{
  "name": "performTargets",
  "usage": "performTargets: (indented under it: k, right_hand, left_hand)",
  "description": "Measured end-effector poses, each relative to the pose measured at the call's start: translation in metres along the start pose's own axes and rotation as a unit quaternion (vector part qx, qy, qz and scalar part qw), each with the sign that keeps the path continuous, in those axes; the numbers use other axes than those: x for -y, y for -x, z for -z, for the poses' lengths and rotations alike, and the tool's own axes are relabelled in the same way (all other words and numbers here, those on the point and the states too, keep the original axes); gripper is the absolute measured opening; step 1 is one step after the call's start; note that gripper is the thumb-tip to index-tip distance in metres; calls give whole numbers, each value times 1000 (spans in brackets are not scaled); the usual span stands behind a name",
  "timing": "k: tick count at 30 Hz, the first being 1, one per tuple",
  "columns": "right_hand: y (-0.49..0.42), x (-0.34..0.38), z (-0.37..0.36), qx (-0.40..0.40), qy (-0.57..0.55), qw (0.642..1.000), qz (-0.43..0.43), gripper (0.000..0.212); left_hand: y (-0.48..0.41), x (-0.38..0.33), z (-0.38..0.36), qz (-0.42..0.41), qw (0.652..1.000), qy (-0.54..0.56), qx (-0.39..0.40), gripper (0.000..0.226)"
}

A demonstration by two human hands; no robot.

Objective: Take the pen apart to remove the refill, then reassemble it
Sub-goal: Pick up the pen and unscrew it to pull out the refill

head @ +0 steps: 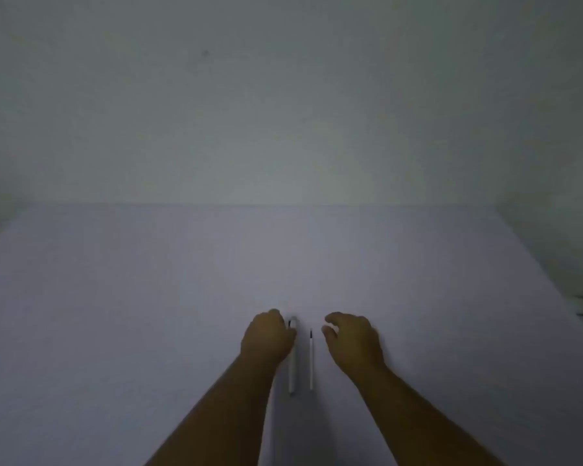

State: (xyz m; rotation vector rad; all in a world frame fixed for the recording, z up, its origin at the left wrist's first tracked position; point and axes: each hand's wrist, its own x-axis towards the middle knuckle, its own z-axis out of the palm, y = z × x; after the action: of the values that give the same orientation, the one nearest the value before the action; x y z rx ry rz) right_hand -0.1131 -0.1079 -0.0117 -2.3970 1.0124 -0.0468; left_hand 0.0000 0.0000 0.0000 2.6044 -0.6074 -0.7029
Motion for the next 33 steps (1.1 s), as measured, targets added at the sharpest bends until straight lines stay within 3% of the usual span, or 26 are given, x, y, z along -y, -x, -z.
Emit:
performTargets:
  k: [5,9,15,20,23,26,29,33]
  right_hand:
    - [0,-4,-21,16,-4,1000,-17,22]
    - [0,-6,-31,21,-28,998,-44,19]
    - [-5,9,-35,37,-193,975,-98,29]
    - [-20,20,-28,36,-258,950,-173,33]
    - [-32,15,-22,-12,-302,927,-225,36]
    - [-44,-2,-7,3,-259,943,-210,38]
    - [-40,-9,-8,80,-103,981,-143,40]
    - [-24,-9,-26,85,-22,986,-140,42]
  left_hand:
    - [6,14,-32,68,994,65,47,30]
    - [3,18,-37,61,996,63,21,21]
    - [7,16,-31,-16,992,124,-14,15]
    - [8,11,-27,-84,989,119,21,11]
    - [2,19,-21,-103,991,51,67,14]
    - [-1,31,-17,-79,994,49,58,18]
    - [-3,31,-16,-57,993,101,33,13]
    - [-1,21,-17,-31,981,185,39,15]
